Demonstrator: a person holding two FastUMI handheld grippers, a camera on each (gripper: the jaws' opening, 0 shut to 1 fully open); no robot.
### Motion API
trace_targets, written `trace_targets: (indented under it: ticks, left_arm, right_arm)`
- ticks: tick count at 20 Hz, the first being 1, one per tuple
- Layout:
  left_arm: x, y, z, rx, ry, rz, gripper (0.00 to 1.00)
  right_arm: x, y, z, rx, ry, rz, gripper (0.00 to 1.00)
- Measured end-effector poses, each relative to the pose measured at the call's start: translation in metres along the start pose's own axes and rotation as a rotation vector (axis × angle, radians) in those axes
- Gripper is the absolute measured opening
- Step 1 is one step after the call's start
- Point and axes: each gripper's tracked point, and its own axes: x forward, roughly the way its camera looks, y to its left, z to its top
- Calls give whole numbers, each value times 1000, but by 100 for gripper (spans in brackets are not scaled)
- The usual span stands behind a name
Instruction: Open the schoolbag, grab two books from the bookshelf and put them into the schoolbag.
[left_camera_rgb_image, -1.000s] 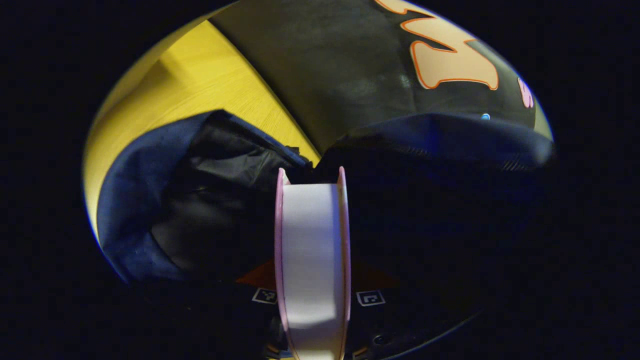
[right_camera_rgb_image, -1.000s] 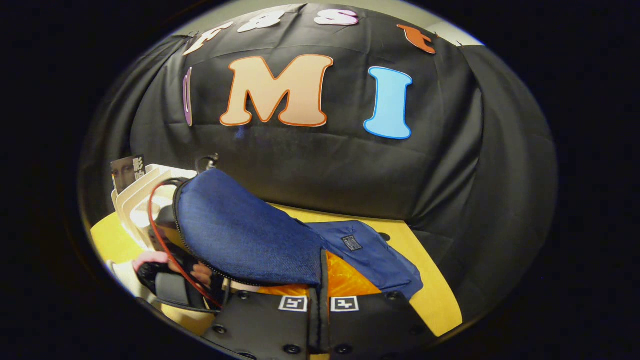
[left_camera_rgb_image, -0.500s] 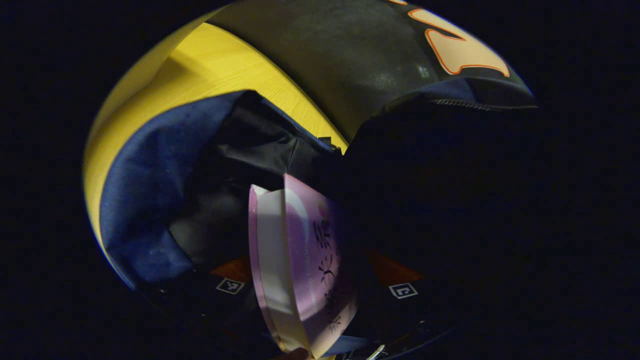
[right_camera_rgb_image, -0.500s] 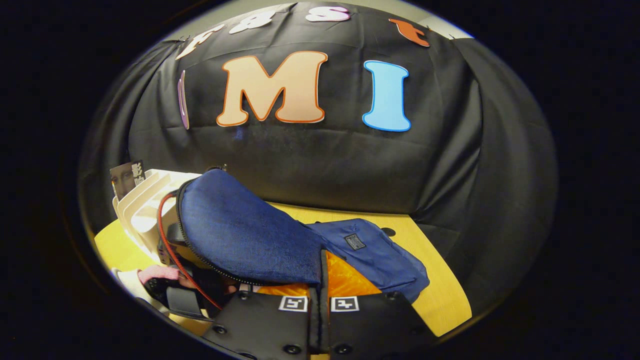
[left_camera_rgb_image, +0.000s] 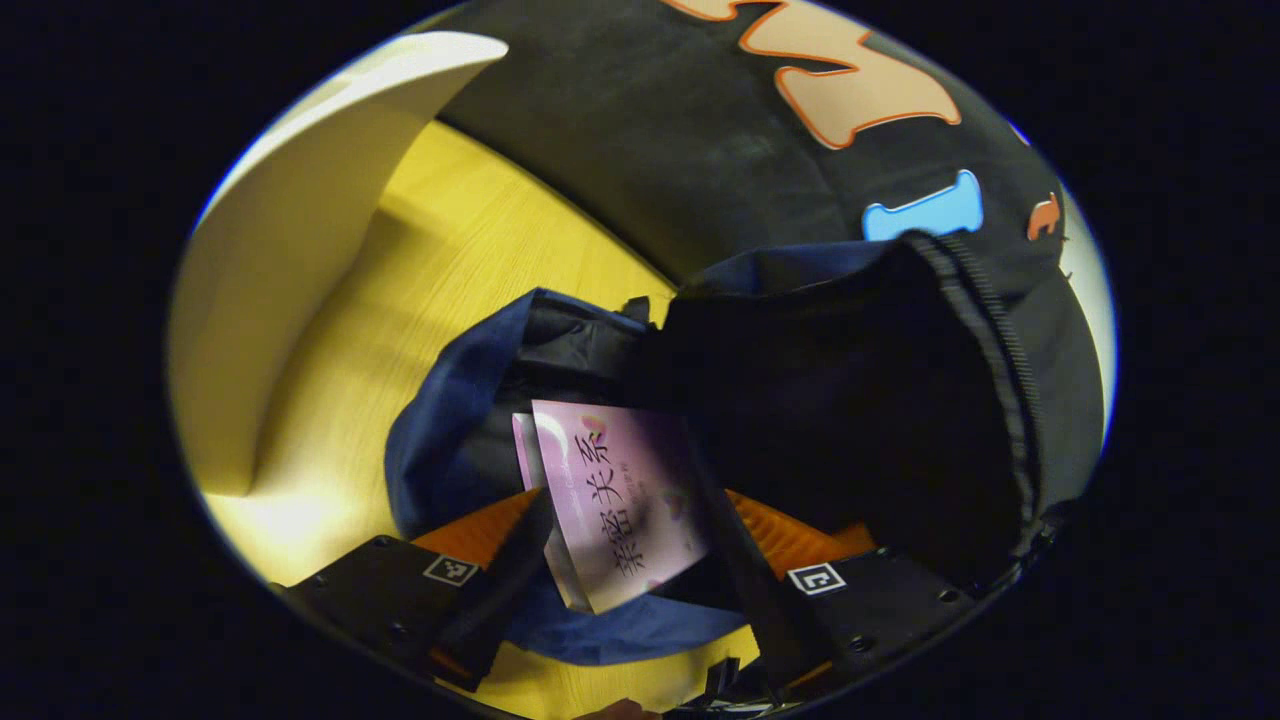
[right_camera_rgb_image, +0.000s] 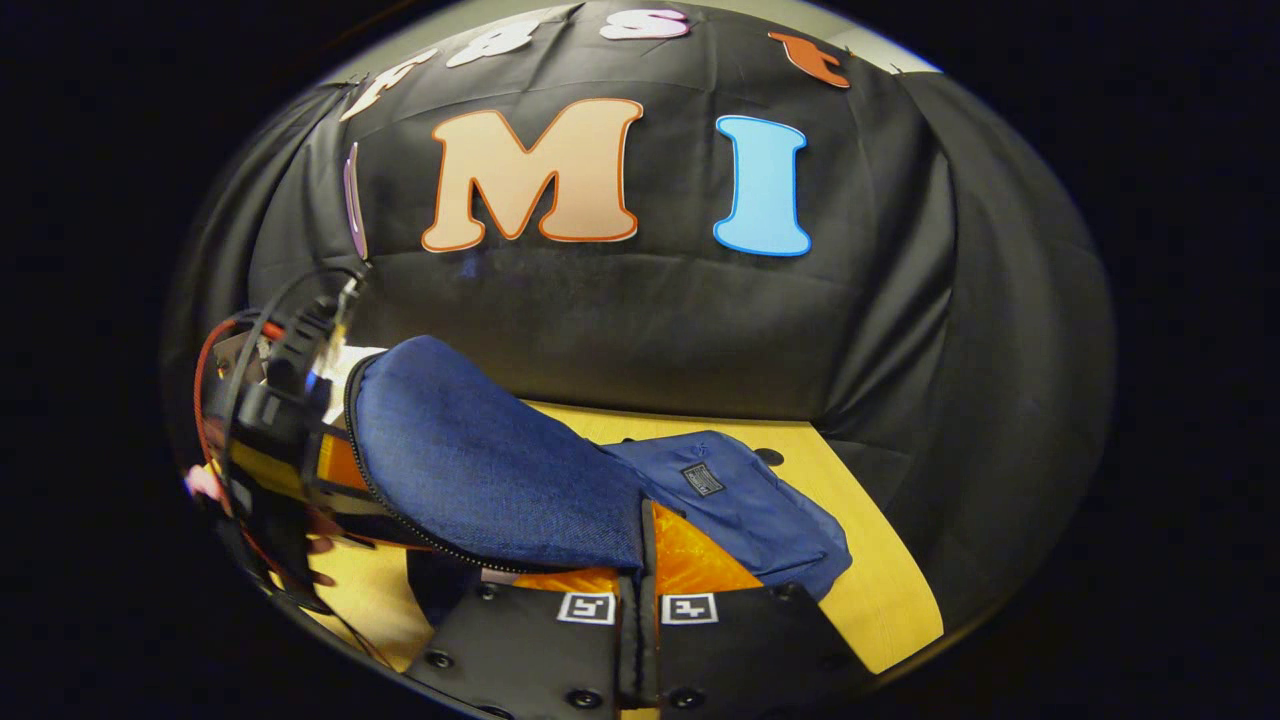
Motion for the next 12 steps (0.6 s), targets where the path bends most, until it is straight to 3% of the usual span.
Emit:
trace_targets:
  ticks: [4, 12]
  left_arm:
    - [-61, -5, 12, 61, 0, 4, 96]
    - [-180, 40, 89, 127, -114, 165, 96]
  right_arm:
    - [1, 2, 0, -5, 14, -23, 3]
    - [4, 10, -5, -29, 27, -69, 3]
